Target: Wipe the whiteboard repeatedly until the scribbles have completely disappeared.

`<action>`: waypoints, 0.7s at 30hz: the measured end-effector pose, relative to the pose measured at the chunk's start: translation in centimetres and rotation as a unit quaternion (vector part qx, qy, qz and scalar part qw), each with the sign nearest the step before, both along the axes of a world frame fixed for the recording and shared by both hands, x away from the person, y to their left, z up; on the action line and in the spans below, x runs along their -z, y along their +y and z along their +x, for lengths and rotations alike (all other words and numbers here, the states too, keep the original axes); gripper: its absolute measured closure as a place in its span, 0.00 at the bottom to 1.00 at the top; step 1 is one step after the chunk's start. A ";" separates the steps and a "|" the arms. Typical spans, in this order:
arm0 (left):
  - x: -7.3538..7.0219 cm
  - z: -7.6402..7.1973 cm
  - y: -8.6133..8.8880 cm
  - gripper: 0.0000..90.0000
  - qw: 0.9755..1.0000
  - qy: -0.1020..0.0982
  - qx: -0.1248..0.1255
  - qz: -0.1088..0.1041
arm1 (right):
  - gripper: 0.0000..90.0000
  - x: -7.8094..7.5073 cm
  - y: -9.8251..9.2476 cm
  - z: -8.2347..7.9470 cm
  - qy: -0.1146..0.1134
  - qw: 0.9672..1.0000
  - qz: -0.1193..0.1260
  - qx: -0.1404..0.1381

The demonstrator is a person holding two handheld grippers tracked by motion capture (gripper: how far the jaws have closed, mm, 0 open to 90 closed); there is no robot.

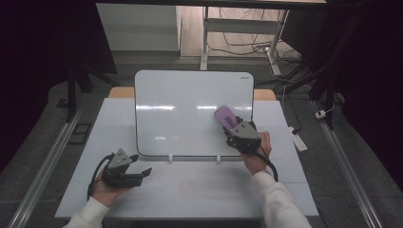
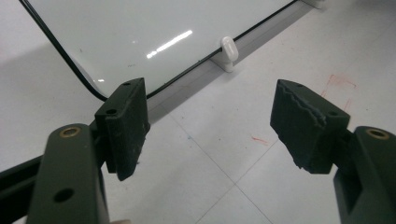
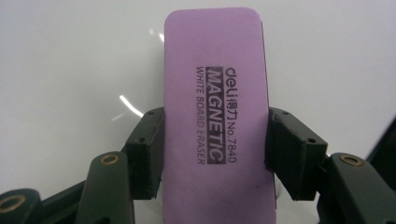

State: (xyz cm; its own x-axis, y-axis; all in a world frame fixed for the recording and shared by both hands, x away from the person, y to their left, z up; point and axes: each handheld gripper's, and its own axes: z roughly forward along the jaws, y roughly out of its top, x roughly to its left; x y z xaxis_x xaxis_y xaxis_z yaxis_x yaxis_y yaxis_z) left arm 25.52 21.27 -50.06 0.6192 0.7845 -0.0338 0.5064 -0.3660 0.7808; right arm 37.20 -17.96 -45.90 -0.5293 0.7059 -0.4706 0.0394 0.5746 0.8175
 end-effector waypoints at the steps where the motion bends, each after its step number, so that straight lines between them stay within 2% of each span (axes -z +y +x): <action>1: 0.0 0.0 0.0 0.32 1.000 0.000 0.000 0.000 | 0.46 0.3 0.0 -0.3 0.002 1.000 -0.003 -0.003; 5: 0.0 0.0 0.0 0.32 1.000 0.000 -0.001 0.000 | 0.46 1.6 0.3 -1.5 0.007 1.000 -0.023 -0.017; 8: 0.0 0.0 0.0 0.32 1.000 -0.001 -0.001 -0.001 | 0.46 2.3 0.4 -2.1 0.018 0.999 -0.025 -0.022; 10: 0.0 0.0 0.0 0.32 1.000 -0.001 -0.001 -0.001 | 0.46 2.8 0.4 -2.6 0.016 0.999 -0.034 -0.022; 15: 0.0 -0.1 0.0 0.32 1.000 -0.001 0.000 0.000 | 0.46 2.7 0.2 -2.5 0.008 0.999 -0.040 -0.019; 20: 0.0 0.0 0.0 0.32 1.000 -0.001 0.001 0.001 | 0.46 1.2 -0.7 -1.0 -0.011 1.000 -0.014 0.009; 21: 0.0 0.0 0.0 0.32 1.000 -0.001 0.001 0.001 | 0.46 0.8 -1.0 -0.6 -0.014 1.000 -0.001 0.016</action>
